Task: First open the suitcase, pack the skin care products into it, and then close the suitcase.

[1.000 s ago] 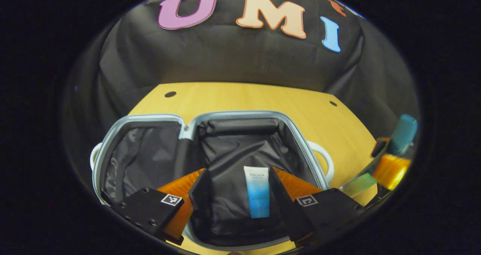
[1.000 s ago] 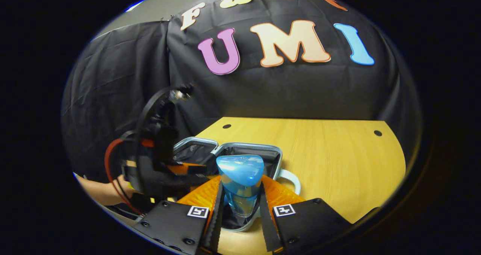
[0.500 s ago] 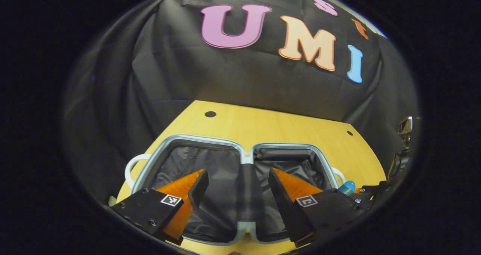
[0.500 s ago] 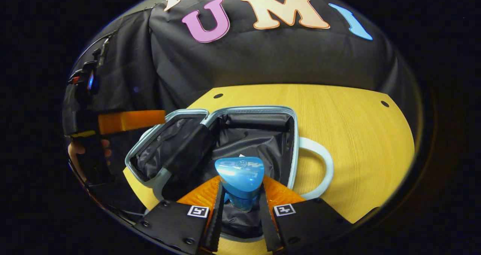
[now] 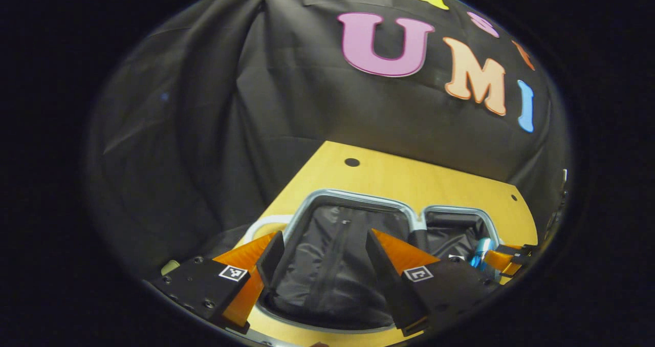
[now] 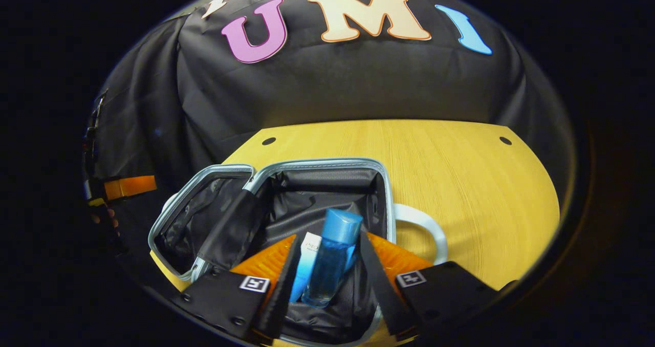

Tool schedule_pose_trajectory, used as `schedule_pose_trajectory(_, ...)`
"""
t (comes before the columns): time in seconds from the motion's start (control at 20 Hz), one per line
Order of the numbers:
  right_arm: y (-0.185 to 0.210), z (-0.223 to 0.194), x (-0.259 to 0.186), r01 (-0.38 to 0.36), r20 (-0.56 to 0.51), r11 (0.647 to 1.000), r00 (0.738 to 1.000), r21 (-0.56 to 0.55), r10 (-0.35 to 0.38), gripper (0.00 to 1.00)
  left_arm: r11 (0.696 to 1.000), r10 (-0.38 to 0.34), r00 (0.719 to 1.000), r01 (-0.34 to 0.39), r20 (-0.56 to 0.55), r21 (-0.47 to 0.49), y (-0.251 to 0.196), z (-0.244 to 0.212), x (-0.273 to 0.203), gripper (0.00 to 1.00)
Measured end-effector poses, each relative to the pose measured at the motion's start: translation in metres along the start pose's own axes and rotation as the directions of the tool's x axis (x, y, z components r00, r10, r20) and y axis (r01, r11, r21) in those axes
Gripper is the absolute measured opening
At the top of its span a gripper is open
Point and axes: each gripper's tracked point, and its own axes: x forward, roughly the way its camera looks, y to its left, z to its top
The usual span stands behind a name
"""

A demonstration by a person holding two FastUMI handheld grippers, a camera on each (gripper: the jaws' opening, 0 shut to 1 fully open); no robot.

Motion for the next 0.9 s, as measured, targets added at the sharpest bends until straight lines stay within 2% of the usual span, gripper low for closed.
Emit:
schedule_pose_trajectory(0.05, -0.001, 0.004, -0.002, 0.005, 0.005, 1.000, 1.000, 0.005, -0.005, 0.81, 1.000, 0.022, 1.000, -0.022, -0.004, -0.005, 0.016, -0.001, 0.003, 0.95)
schedule_pose_trajectory(0.1, 0.001, 0.010, -0.006, 0.001, 0.016, 1.000, 1.000, 0.011, -0.001, 0.81, 0.999, 0.042, 0.999, -0.042, -0.004, -0.007, 0.031, 0.001, 0.005, 0.94)
schedule_pose_trajectory(0.15, 0.002, 0.018, -0.010, -0.002, 0.038, 1.000, 0.999, 0.016, 0.001, 0.88, 0.998, 0.068, 0.998, -0.068, -0.012, -0.009, 0.045, 0.001, 0.010, 0.94)
schedule_pose_trajectory(0.2, 0.002, 0.030, -0.017, -0.002, 0.069, 1.000, 0.998, 0.014, 0.001, 0.86, 0.996, 0.089, 0.996, -0.090, -0.018, -0.012, 0.060, 0.002, 0.017, 0.95)
schedule_pose_trajectory(0.25, 0.003, 0.040, -0.022, -0.001, 0.102, 1.000, 0.995, 0.011, 0.000, 0.91, 0.994, 0.109, 0.994, -0.109, -0.031, -0.020, 0.074, -0.001, 0.023, 0.92)
schedule_pose_trajectory(0.35, 0.001, 0.061, -0.035, 0.016, 0.158, 1.000, 0.987, -0.005, -0.015, 0.98, 0.990, 0.128, 0.989, -0.132, -0.076, -0.041, 0.101, -0.010, 0.041, 0.95)
schedule_pose_trajectory(0.4, -0.001, 0.073, -0.043, 0.026, 0.188, 1.000, 0.982, -0.015, -0.023, 0.94, 0.990, 0.125, 0.986, -0.131, -0.113, -0.049, 0.110, -0.016, 0.052, 0.92)
schedule_pose_trajectory(0.45, -0.002, 0.084, -0.049, 0.040, 0.218, 0.999, 0.975, -0.029, -0.033, 0.98, 0.991, 0.110, 0.982, -0.120, -0.153, -0.055, 0.116, -0.028, 0.066, 0.95)
schedule_pose_trajectory(0.5, -0.005, 0.096, -0.056, 0.054, 0.248, 0.998, 0.968, -0.043, -0.042, 0.98, 0.993, 0.092, 0.974, -0.106, -0.209, -0.056, 0.117, -0.043, 0.075, 0.95)
schedule_pose_trajectory(0.75, -0.017, 0.126, -0.088, 0.123, 0.338, 0.989, 0.937, -0.077, -0.090, 0.98, 0.993, 0.077, 0.911, -0.105, -0.406, -0.048, 0.136, -0.097, 0.119, 0.95)
schedule_pose_trajectory(0.8, -0.020, 0.127, -0.091, 0.134, 0.343, 0.988, 0.934, -0.075, -0.101, 0.98, 0.994, 0.028, 0.913, -0.068, -0.407, -0.084, 0.134, -0.095, 0.121, 0.94)
schedule_pose_trajectory(0.85, -0.023, 0.126, -0.094, 0.139, 0.342, 0.988, 0.934, -0.072, -0.106, 0.98, 0.993, 0.019, 0.913, -0.063, -0.408, -0.097, 0.135, -0.092, 0.123, 0.92)
schedule_pose_trajectory(0.9, -0.025, 0.125, -0.096, 0.140, 0.339, 0.988, 0.934, -0.070, -0.109, 0.98, 0.994, -0.008, 0.910, -0.037, -0.414, -0.100, 0.132, -0.091, 0.121, 0.80)
